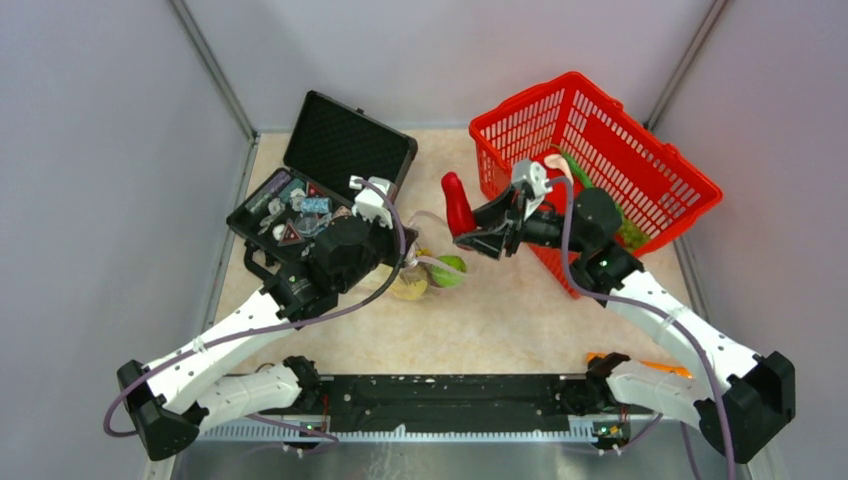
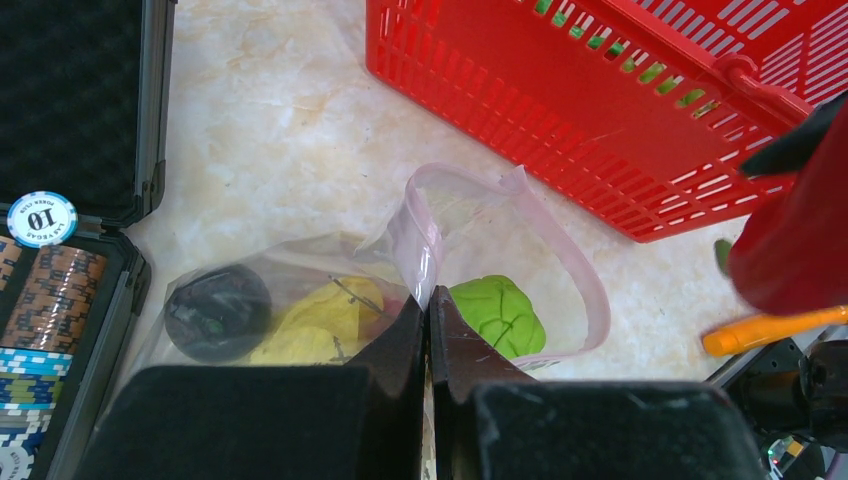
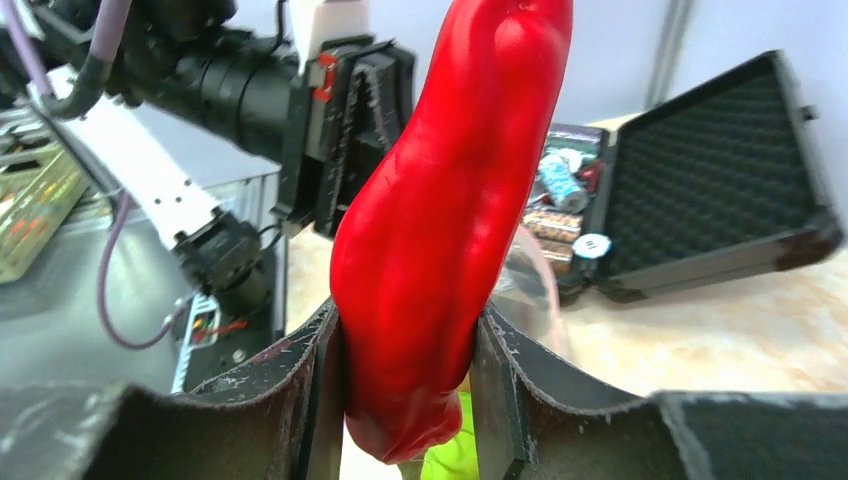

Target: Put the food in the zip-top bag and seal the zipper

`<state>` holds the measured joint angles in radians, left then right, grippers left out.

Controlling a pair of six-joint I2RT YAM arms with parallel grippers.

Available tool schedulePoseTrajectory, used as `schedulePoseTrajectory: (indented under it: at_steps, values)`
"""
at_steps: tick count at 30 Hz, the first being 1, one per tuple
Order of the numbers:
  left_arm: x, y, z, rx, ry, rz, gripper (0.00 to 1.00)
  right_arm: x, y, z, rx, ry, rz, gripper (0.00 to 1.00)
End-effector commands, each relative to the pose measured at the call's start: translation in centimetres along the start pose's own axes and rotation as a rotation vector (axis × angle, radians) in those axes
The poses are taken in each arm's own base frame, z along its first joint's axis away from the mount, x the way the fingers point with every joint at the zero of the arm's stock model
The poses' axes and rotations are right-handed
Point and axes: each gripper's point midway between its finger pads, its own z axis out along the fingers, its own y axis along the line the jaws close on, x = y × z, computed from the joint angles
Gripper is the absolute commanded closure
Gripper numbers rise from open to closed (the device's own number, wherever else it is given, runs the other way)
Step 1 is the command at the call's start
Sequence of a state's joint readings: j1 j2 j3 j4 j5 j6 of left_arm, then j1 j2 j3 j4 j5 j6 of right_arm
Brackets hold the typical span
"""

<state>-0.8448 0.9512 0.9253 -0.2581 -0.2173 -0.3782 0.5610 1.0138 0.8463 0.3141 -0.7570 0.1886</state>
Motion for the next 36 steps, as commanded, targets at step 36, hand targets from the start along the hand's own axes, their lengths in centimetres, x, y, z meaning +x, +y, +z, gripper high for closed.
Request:
schedulePoseTrajectory:
  at_steps: [36]
  values:
    - [1.3,-4.1,-2.2,0.328,0.023,0.216,1.0,13.1,1.0,-0.2,-0.066,0.92,0.183,0.95]
